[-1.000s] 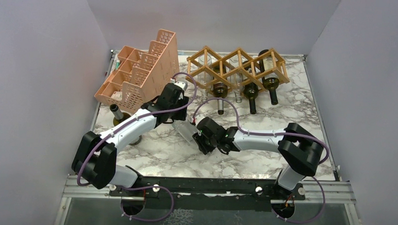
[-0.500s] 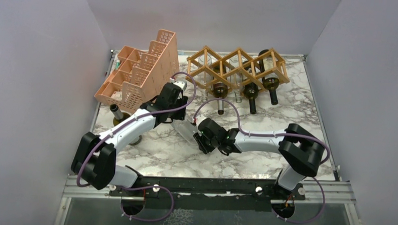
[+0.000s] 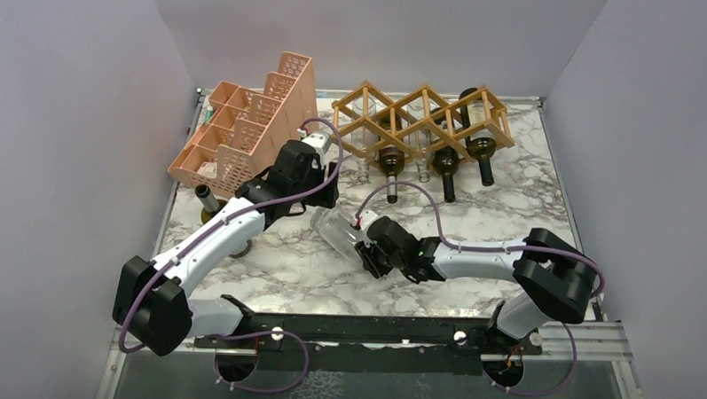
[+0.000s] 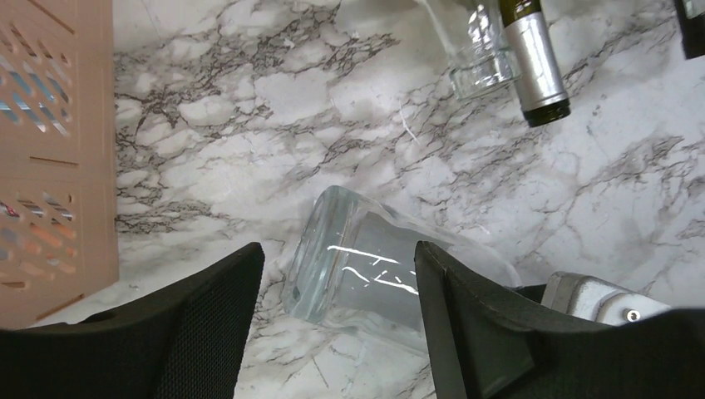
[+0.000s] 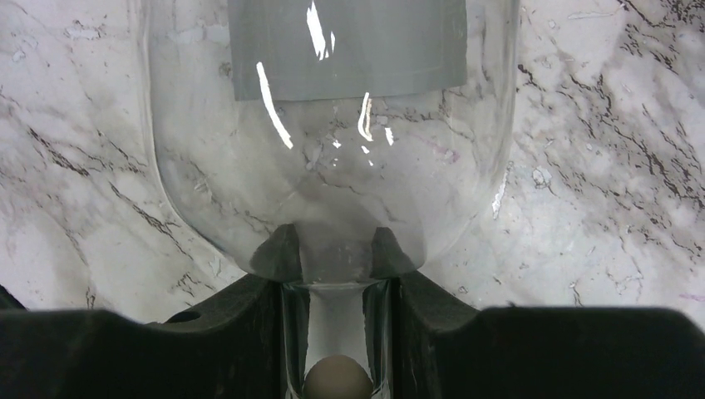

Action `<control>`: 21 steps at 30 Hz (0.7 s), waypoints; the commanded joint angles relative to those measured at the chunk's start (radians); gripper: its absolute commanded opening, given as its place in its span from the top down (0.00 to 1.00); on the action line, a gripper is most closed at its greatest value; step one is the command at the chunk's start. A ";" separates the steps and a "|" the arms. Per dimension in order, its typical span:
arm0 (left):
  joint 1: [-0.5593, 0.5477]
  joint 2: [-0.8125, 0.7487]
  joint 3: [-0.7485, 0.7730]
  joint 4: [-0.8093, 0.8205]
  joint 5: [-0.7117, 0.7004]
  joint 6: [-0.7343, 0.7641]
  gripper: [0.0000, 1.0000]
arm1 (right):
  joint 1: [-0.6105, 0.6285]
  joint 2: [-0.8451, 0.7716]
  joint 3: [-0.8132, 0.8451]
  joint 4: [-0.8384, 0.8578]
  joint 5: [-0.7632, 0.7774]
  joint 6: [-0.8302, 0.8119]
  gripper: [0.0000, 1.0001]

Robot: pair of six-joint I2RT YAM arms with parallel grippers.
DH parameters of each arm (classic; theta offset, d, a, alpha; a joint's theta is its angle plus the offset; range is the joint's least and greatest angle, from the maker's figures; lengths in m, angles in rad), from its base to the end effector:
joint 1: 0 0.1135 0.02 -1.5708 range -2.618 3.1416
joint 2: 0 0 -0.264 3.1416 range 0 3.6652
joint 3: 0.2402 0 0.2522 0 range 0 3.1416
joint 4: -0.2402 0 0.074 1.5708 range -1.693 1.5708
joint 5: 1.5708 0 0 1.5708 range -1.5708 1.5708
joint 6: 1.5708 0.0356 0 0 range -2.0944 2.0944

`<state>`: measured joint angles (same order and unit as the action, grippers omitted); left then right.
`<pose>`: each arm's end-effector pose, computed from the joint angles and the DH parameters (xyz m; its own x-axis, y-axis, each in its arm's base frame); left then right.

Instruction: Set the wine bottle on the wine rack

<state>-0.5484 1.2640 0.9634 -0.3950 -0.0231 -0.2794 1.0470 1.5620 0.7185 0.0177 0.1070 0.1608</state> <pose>0.2361 -0.1433 0.2797 -0.6652 0.0833 -0.7420 0.3356 0.9211 -0.1975 0.1531 0.2575 0.1540 -0.4950 -0.5387 -0.6818 -0.7552 0.6547 0.0311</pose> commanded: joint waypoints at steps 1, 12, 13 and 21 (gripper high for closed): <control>-0.001 -0.056 0.067 -0.003 -0.015 -0.010 0.28 | -0.003 -0.110 -0.004 0.264 0.009 -0.035 0.99; -0.002 -0.236 0.185 0.004 -0.135 0.064 0.24 | -0.003 -0.268 -0.040 0.379 0.021 -0.036 0.99; -0.001 -0.255 0.192 0.010 -0.146 0.071 0.24 | -0.004 -0.283 -0.038 0.386 0.024 -0.033 0.99; -0.001 -0.421 0.189 0.089 -0.181 0.107 0.23 | -0.004 -0.392 0.031 0.412 0.127 0.004 0.99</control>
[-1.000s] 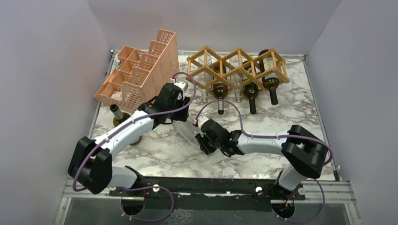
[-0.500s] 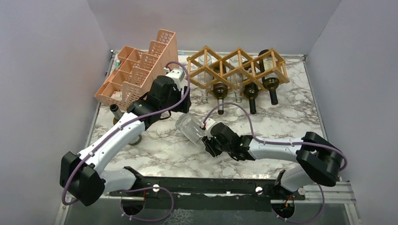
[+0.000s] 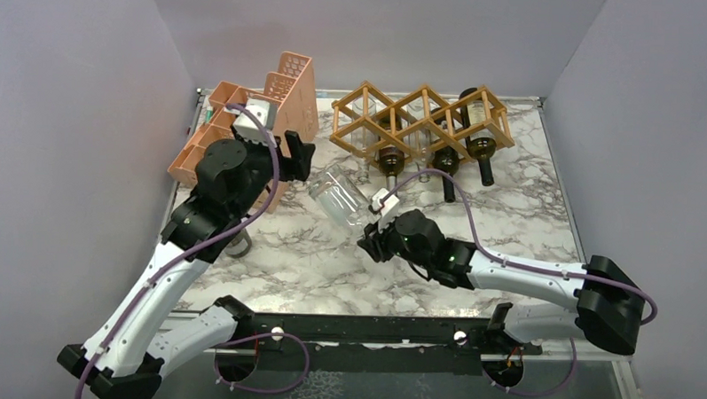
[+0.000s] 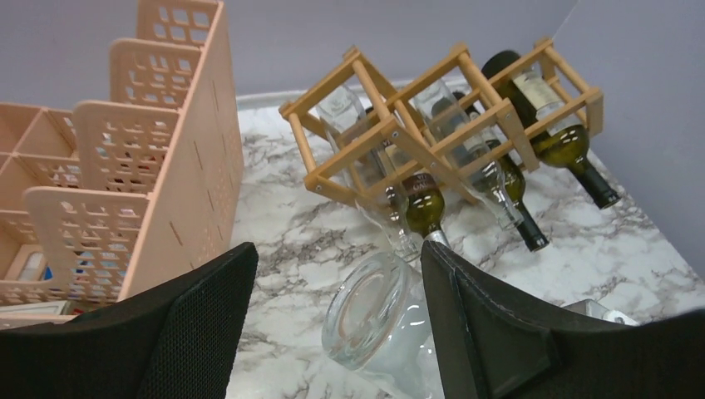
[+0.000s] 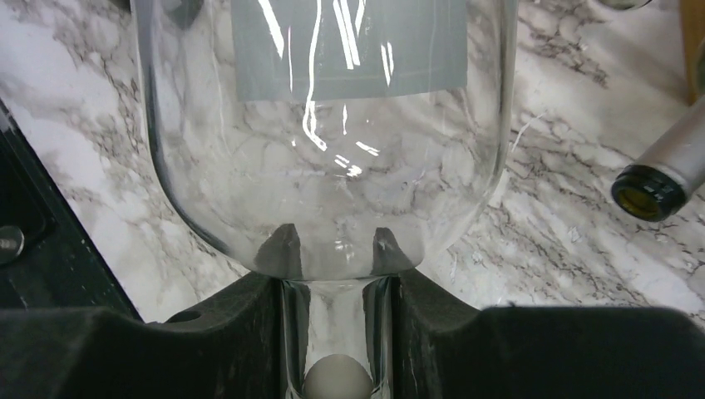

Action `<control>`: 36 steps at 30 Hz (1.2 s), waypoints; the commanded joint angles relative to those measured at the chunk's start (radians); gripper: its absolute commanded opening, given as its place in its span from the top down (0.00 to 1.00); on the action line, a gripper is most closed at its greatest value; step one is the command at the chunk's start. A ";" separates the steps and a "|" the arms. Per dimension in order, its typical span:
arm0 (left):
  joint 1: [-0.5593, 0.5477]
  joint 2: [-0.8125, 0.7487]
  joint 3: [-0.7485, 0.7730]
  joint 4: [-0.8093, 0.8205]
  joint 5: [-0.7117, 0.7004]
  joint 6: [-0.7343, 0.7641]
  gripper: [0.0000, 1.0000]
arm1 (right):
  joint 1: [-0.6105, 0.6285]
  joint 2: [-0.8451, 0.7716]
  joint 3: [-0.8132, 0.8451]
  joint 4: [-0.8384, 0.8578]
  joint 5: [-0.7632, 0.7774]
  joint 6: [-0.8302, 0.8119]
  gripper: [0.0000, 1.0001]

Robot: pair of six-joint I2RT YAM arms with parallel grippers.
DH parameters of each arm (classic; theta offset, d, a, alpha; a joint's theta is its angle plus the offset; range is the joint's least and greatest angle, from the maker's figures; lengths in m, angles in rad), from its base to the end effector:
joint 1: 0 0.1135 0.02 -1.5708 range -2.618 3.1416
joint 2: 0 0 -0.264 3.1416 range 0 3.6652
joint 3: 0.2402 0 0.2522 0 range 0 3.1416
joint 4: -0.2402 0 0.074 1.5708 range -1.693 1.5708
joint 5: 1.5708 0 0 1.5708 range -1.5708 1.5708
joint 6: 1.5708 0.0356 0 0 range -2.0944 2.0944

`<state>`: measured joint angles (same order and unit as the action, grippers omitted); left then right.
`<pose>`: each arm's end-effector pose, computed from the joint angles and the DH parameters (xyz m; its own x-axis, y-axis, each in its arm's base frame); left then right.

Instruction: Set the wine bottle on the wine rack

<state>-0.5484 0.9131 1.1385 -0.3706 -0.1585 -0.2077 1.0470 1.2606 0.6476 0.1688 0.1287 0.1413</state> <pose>0.1668 -0.0953 0.4199 -0.1995 -0.1167 -0.9729 0.3479 0.9198 -0.1817 0.1405 0.2341 0.2261 -0.3256 -0.2844 -0.9017 -0.7625 0.6429 0.0726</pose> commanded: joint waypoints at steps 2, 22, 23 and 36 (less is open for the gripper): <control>-0.002 -0.107 -0.002 0.092 -0.046 0.039 0.23 | -0.002 -0.107 0.122 0.275 0.165 0.027 0.99; -0.002 -0.195 -0.094 0.095 -0.044 0.026 0.22 | -0.177 -0.073 0.379 0.260 0.478 -0.052 0.99; -0.002 -0.195 -0.098 0.095 -0.044 0.024 0.22 | -0.201 -0.060 0.409 0.222 0.461 -0.034 0.99; -0.002 -0.178 -0.115 0.072 -0.029 0.008 0.22 | -0.344 0.145 0.734 -0.137 0.262 0.136 0.99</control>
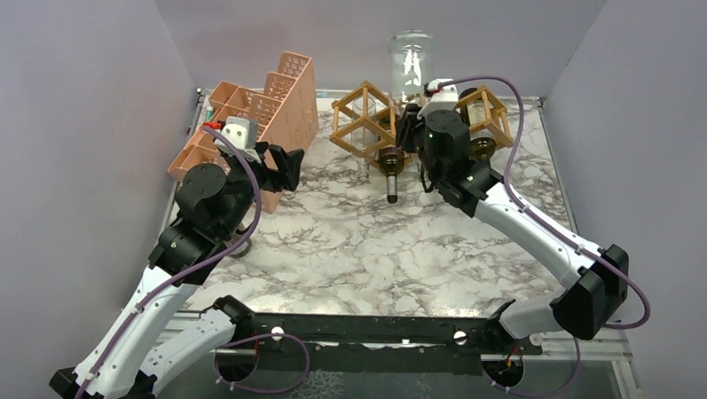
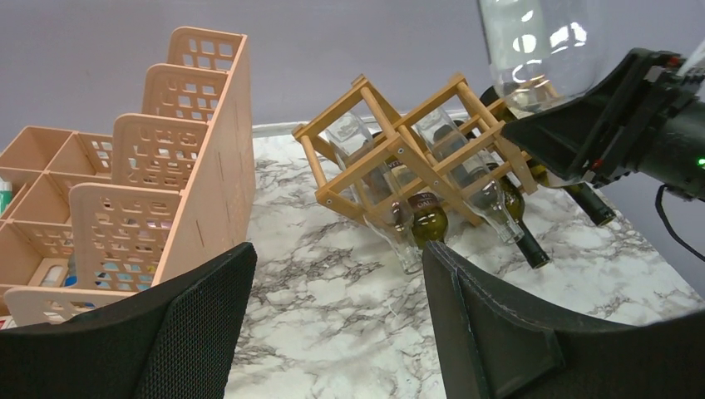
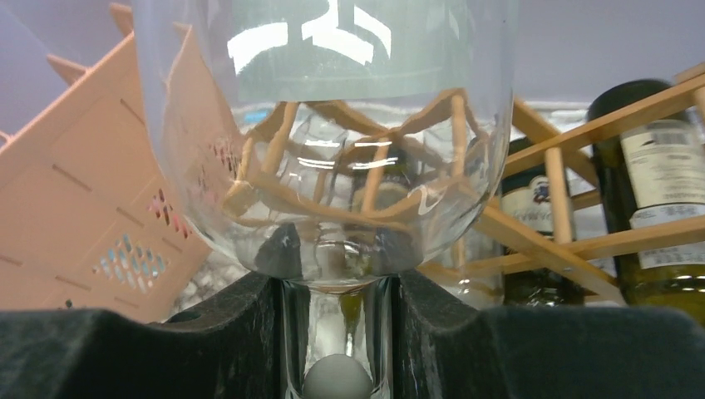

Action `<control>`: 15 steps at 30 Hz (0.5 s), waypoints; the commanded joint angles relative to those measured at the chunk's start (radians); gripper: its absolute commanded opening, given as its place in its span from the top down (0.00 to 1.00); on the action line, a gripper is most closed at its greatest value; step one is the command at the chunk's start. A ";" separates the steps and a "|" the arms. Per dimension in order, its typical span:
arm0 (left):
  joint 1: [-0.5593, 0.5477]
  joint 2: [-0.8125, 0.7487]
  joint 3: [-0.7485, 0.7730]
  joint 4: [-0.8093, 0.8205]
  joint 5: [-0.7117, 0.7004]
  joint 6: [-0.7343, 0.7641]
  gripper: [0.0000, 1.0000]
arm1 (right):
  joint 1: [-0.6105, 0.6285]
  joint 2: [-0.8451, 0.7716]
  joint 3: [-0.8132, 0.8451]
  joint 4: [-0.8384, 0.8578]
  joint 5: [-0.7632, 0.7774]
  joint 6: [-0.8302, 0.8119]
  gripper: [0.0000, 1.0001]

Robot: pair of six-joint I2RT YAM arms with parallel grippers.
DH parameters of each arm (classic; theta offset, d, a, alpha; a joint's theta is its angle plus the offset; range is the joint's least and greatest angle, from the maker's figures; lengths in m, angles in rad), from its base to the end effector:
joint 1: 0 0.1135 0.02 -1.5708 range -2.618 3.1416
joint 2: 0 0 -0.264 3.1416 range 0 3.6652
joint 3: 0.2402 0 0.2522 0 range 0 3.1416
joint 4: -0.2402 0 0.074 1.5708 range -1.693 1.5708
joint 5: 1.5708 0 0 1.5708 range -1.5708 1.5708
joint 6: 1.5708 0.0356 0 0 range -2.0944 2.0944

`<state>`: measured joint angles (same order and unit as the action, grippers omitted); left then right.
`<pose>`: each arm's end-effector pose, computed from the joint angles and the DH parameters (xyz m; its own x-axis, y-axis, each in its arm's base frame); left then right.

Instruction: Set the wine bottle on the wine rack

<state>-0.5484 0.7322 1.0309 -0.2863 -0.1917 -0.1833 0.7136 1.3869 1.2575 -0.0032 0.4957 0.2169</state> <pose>0.1307 -0.0719 0.4208 -0.0532 -0.1771 -0.9827 0.3453 0.9202 -0.1846 0.2581 0.2011 0.3870 -0.1448 0.1250 -0.9815 -0.1927 0.9694 0.1519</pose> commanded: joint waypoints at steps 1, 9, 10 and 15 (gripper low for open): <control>-0.001 0.005 -0.005 -0.017 0.006 -0.015 0.22 | -0.017 0.035 0.142 0.013 -0.114 0.077 0.99; -0.002 0.006 -0.007 -0.028 -0.001 -0.013 0.22 | -0.089 0.130 0.218 -0.087 -0.159 0.178 0.99; -0.002 0.007 -0.006 -0.029 -0.001 -0.013 0.22 | -0.097 0.139 0.219 -0.090 -0.155 0.187 0.99; -0.001 0.012 -0.001 -0.041 -0.001 -0.015 0.22 | -0.140 0.175 0.226 -0.102 -0.193 0.228 0.99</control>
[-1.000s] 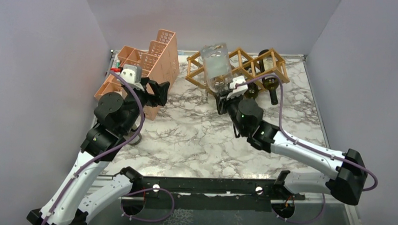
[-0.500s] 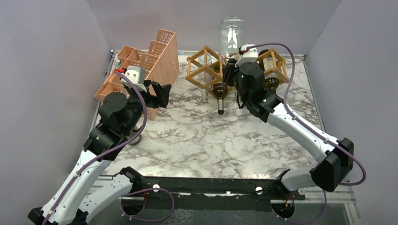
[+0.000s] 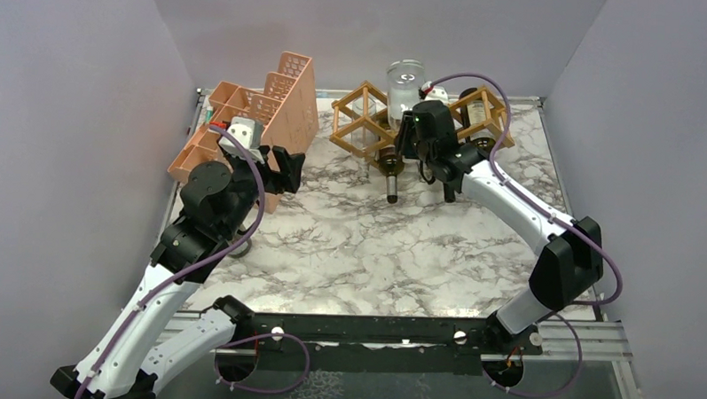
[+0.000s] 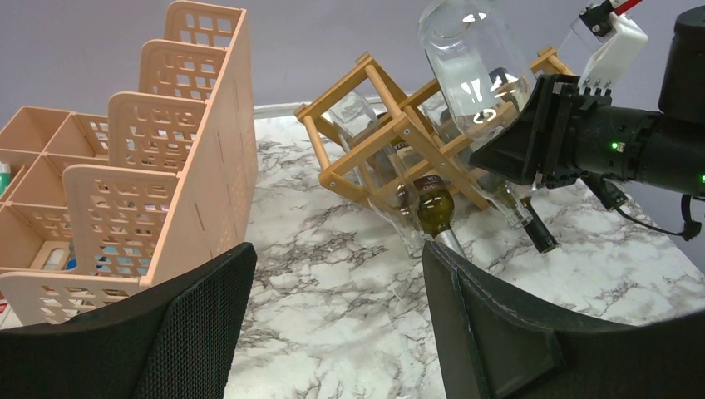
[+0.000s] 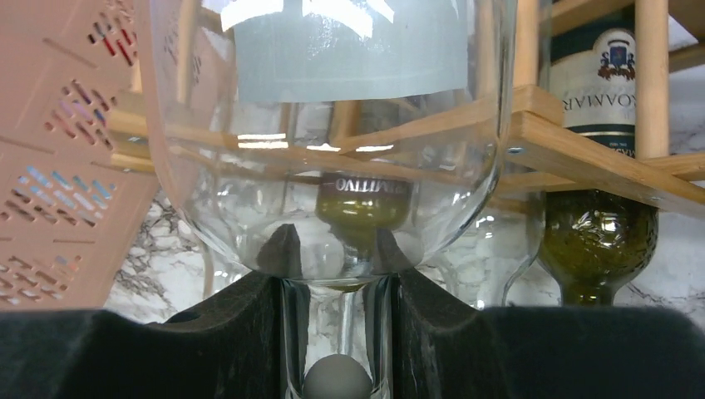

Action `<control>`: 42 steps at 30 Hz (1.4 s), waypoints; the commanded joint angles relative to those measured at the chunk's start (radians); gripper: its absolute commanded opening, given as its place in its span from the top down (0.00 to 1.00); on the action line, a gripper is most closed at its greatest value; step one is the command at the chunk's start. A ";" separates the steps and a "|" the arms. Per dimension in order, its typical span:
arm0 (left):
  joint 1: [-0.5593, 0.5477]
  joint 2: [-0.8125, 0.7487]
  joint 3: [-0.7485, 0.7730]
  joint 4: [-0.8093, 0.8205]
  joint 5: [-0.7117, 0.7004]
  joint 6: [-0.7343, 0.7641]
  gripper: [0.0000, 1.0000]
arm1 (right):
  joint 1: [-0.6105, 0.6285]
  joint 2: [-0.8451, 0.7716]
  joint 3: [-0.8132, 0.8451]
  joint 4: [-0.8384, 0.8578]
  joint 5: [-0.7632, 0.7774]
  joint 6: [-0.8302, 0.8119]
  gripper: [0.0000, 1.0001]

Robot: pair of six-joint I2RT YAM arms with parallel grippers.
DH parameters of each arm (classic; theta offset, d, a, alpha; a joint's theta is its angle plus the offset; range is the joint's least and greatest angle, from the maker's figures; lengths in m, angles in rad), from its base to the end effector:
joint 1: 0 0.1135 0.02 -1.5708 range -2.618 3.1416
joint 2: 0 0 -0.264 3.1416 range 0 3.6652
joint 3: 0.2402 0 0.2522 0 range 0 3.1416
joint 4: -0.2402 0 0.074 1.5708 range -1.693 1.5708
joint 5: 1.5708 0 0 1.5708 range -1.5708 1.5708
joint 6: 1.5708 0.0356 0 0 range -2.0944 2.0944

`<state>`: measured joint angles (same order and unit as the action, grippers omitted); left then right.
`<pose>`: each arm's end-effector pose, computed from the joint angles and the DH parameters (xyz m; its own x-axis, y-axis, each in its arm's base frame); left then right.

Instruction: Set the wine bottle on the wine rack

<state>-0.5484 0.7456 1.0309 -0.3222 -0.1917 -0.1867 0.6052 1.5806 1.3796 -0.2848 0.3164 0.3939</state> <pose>0.1342 -0.0740 0.4151 -0.0958 -0.1550 -0.9833 0.3374 0.9243 -0.1786 0.3105 0.2014 0.3370 -0.4752 0.1147 -0.8723 -0.1429 0.9682 0.2052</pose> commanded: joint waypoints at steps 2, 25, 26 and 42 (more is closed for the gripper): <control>-0.002 0.000 -0.002 -0.006 -0.003 -0.011 0.22 | -0.040 -0.005 0.111 0.169 -0.029 0.059 0.99; -0.002 0.022 0.006 -0.023 -0.014 -0.007 0.22 | -0.049 0.133 0.281 -0.086 -0.079 0.065 0.68; -0.002 0.022 0.006 -0.023 -0.014 -0.005 0.22 | -0.049 0.135 0.285 -0.097 -0.076 0.064 0.66; -0.001 0.045 0.014 -0.022 -0.023 0.012 0.22 | -0.049 0.120 0.281 -0.143 -0.089 0.039 0.47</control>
<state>-0.5484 0.7891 1.0309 -0.3401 -0.1925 -0.1860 0.5610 1.7393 1.6524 -0.4625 0.2050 0.4500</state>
